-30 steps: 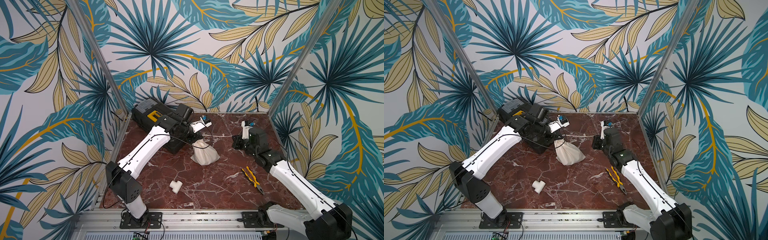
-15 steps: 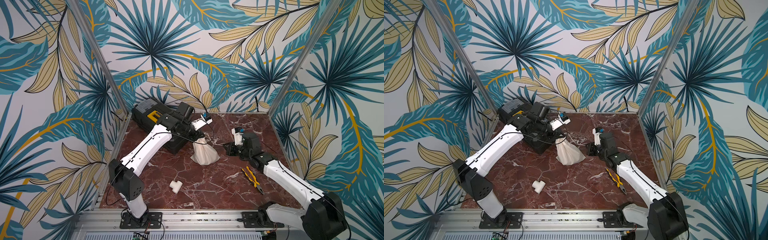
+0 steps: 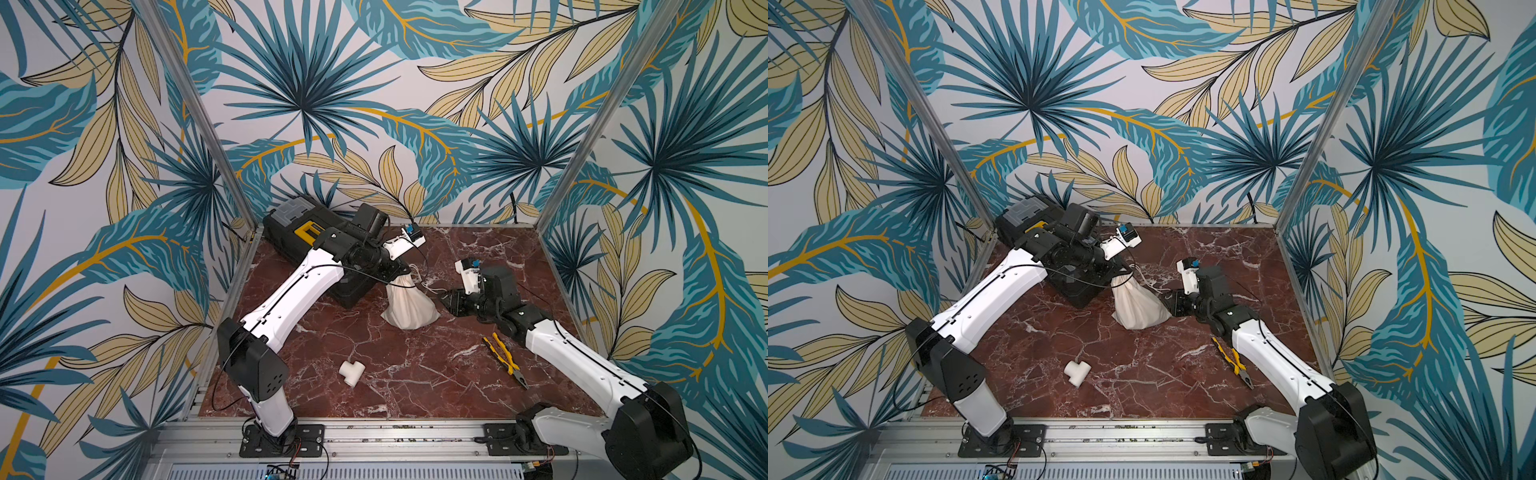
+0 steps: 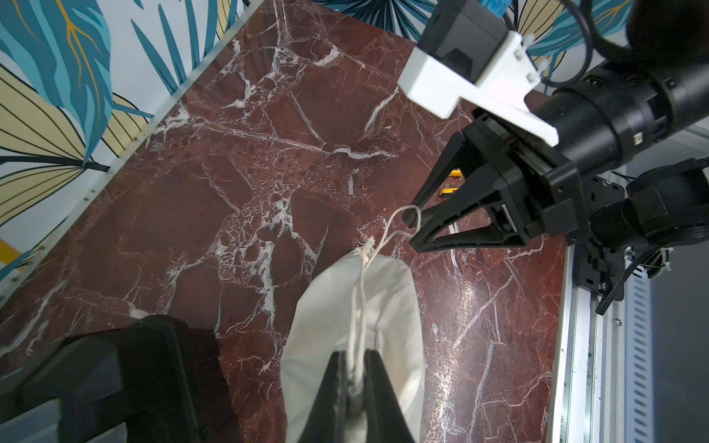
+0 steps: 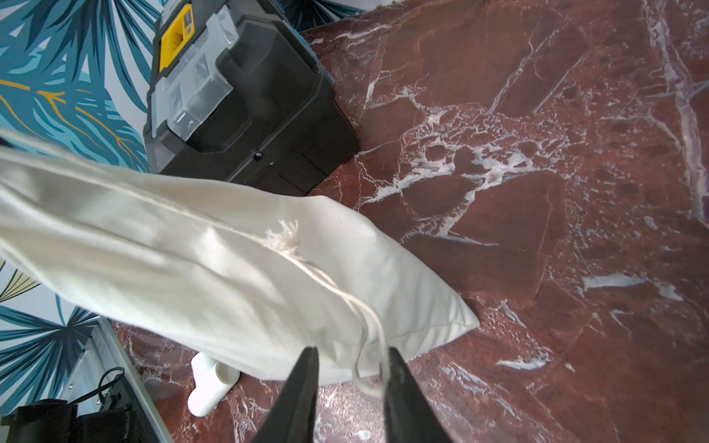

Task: Close the soil bag
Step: Frap the soil bag at the center of the board.

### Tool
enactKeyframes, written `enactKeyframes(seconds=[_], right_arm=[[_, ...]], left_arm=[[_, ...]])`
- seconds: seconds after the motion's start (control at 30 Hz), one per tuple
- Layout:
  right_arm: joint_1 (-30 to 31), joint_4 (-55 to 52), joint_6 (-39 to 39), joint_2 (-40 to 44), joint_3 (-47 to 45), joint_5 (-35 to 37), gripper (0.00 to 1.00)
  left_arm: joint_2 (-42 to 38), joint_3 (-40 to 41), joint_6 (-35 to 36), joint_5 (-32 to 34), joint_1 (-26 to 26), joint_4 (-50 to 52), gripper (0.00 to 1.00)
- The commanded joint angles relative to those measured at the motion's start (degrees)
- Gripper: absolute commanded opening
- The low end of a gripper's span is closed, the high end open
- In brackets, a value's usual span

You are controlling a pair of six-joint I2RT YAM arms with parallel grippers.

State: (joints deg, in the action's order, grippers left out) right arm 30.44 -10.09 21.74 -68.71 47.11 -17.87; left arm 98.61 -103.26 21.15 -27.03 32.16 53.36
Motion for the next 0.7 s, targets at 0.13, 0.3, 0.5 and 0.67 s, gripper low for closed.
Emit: enactKeyframes(seconds=[0.13,0.3,0.5,0.67], right_arm=[[0.3,-4.7,-0.9,9.0,-5.3,0.8,0.52],[0.3,-3.8,-0.3,17.2,-9.4,3.4,0.57],[0.3,-0.8,0.3,22.8,-12.1,7.8,0.60],[0.3,7.9,-3.1,23.9,-14.2,4.9,0.62]], left_arm=[[-0.6,-1.2,0.1,-0.9,0.3,-1.2,0.00],[-0.8,-0.8,0.4,-1.1,0.3,-1.2,0.00],[-1.8,0.5,0.3,-1.1,0.5,-1.7,0.00],[-3.0,1.4,-1.3,-1.6,0.7,-3.6,0.00]])
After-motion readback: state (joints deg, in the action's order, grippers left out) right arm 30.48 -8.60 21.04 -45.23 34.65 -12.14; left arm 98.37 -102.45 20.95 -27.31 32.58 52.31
